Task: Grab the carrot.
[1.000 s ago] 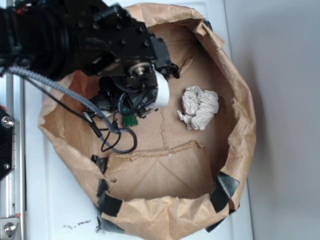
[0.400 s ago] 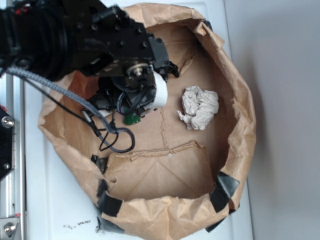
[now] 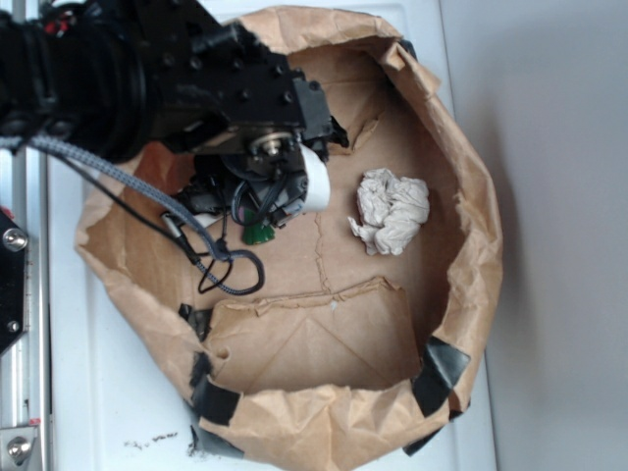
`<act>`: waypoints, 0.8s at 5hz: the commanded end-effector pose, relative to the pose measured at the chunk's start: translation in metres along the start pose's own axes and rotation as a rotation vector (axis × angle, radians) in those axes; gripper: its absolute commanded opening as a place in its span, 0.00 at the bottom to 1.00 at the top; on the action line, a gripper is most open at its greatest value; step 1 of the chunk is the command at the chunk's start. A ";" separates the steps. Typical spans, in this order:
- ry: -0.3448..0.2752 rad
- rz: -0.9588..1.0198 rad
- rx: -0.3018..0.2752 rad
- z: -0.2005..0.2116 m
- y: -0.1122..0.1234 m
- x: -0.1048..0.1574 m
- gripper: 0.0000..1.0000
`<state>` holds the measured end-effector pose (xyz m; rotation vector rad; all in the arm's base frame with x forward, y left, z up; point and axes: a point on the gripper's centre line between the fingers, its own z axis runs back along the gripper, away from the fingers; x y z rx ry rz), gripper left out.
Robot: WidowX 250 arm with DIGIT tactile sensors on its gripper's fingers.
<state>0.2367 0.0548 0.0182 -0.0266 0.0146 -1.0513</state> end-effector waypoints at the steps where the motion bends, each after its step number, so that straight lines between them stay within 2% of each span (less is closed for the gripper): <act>1: -0.039 -0.005 0.053 0.016 0.001 0.007 0.00; 3: -0.080 0.008 0.058 0.037 0.002 0.007 0.00; 4: -0.149 0.046 0.080 0.068 -0.001 0.011 0.00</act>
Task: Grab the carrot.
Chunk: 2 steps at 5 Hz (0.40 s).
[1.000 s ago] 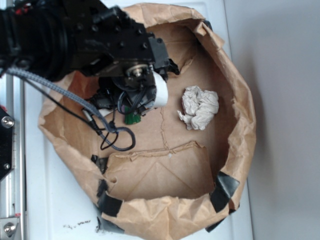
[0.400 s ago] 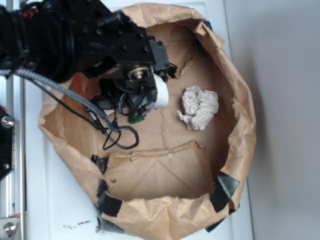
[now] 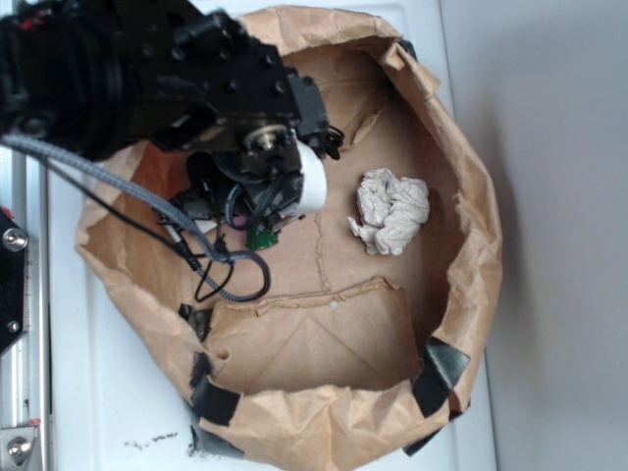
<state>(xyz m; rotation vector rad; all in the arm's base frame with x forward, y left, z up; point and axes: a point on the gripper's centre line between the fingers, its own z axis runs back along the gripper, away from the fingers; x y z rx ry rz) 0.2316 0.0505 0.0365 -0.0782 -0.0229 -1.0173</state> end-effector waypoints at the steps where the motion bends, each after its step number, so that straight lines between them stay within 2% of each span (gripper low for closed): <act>1: -0.141 0.077 0.092 0.069 0.008 0.018 0.00; 2: -0.123 0.159 0.134 0.088 0.006 0.041 0.00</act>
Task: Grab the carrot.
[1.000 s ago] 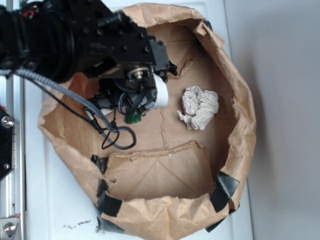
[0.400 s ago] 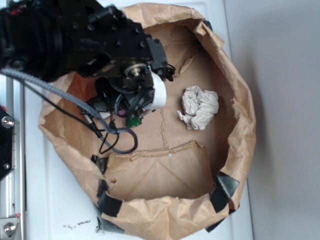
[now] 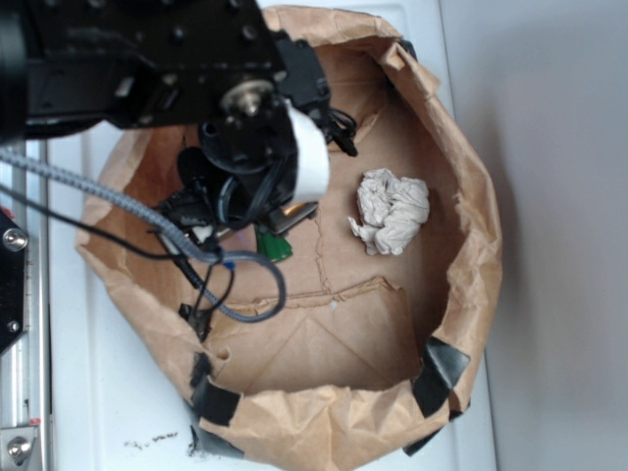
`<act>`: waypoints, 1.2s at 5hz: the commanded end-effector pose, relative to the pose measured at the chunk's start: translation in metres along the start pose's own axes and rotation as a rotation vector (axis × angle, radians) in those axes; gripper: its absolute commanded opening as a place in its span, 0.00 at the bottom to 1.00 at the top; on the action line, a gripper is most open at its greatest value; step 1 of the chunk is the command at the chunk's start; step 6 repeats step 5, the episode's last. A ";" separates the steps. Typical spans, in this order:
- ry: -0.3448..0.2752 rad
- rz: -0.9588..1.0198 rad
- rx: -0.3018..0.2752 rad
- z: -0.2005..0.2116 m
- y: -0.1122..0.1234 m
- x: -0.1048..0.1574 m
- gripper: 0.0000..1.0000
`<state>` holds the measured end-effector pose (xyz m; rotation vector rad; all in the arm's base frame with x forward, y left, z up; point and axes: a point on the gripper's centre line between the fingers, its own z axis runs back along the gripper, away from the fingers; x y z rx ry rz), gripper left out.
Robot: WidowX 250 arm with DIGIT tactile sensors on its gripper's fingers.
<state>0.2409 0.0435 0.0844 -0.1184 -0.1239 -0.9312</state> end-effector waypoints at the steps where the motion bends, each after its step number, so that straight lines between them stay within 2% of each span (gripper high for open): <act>1: 0.001 0.219 0.168 0.050 -0.004 0.055 0.00; 2: -0.051 0.393 0.167 0.065 -0.026 0.079 0.00; 3: -0.019 0.603 0.068 0.074 -0.030 0.086 0.00; 4: 0.005 0.681 0.079 0.071 -0.030 0.089 0.00; 6: -0.001 0.685 0.088 0.073 -0.023 0.082 0.00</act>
